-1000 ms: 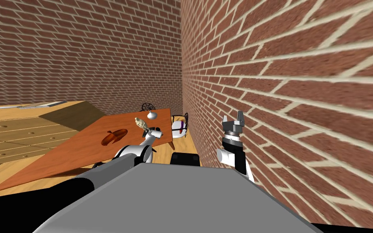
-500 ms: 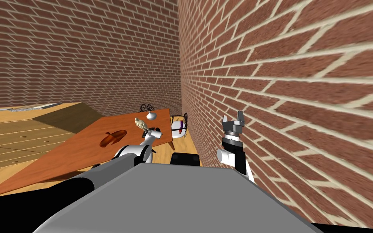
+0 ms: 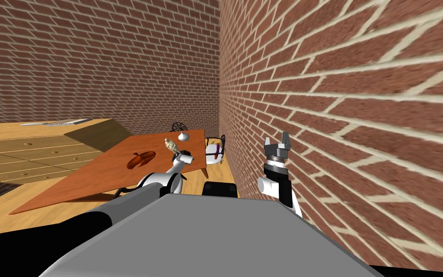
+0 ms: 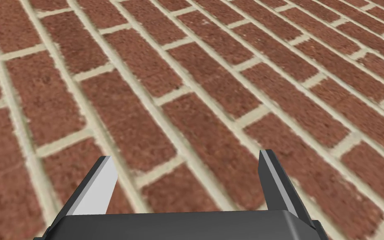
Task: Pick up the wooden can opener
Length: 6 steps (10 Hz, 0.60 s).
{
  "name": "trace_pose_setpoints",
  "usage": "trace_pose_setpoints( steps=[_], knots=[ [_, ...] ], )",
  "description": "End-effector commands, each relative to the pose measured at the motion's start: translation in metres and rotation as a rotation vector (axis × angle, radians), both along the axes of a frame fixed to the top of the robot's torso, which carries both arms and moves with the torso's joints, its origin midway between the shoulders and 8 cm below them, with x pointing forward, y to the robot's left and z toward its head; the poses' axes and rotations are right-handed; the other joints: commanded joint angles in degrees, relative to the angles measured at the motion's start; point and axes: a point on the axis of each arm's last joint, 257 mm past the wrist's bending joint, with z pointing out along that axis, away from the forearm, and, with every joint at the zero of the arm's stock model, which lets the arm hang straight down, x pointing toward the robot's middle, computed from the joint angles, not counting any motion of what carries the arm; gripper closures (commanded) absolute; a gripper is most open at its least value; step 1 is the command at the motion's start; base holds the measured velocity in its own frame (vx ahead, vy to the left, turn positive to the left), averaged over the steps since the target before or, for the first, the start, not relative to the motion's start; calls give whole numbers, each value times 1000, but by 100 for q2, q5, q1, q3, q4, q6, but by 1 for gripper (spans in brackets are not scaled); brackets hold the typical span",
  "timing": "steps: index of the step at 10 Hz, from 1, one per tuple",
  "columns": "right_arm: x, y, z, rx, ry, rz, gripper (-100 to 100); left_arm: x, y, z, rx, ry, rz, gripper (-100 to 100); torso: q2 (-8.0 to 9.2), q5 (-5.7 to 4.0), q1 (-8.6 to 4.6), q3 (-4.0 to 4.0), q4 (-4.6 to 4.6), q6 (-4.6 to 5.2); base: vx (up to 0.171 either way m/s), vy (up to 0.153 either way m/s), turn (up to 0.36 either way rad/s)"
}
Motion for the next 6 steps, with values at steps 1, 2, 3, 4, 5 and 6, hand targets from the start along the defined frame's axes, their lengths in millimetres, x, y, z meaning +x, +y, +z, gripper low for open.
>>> trace_pose_setpoints(
  steps=[1, 2, 3, 4, 5, 6],
  knots=[
    [0, 0, 0, 0, 0, 0, 0, 6, -8, 3, 1, 1, -39, 100, 0, 0, 0, 0, 0, 0, 76, -75, 223],
    [0, 0, 0, 0, 0, 0, 0, 10, -14, 5, 1, 1, -63, 100, -4, 1, -8, -2, 1, 8, 64, -66, 216],
    [0, 0, 0, 0, 0, 0, 0, 10, -14, 5, 1, 1, -63, 100, -4, 0, -6, -1, 1, 7, 34, -42, 80],
    [0, 0, 0, 0, 0, 0, 0, 10, -14, 5, 1, 1, -63, 100, 4, 4, 1, 3, 3, 12, 6, -14, -23],
    [0, 0, 0, 0, 0, 0, 0, 13, -20, 7, 1, 1, -87, 100, 15, 6, 10, 9, 6, 11, 16, -16, 125],
    [0, 0, 0, 0, 0, 0, 0, 16, -26, 9, 0, 2, -111, 100, 17, 5, 13, 11, 6, 2, 29, -41, 230]
  ],
)
